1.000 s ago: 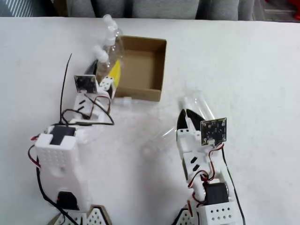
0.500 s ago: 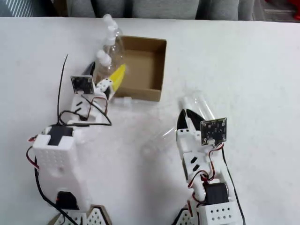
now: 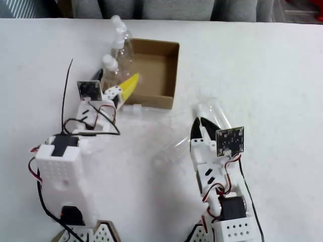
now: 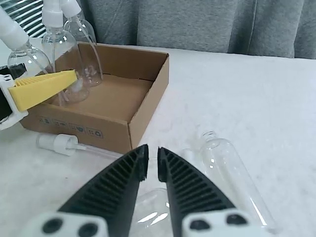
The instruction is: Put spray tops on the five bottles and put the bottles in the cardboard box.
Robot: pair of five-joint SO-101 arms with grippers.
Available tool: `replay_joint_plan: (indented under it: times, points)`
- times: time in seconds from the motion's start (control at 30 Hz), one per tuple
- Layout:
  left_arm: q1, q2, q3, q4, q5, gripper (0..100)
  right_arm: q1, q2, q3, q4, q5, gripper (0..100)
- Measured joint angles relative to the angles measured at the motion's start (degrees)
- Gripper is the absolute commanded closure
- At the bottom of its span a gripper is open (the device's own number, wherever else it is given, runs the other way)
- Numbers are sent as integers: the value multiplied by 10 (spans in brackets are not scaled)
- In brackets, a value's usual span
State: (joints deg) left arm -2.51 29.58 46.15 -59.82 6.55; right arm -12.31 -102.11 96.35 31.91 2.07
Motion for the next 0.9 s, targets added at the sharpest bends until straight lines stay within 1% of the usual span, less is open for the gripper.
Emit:
replay_joint_plan:
  times: [0.17, 0.47, 0.73, 0.83, 0.9]
  points:
    - [-4, -62, 33, 33, 0, 577, 0, 0, 0, 0, 0, 982]
    - [-4, -269, 156, 164, 0, 578, 0, 0, 0, 0, 0, 982]
    - [-5, -534, 296, 315, 0, 578, 0, 0, 0, 0, 0, 982]
    - [-5, -644, 334, 398, 0, 578, 0, 0, 0, 0, 0, 982]
    - [-5, -717, 340, 471, 0, 578, 0, 0, 0, 0, 0, 982]
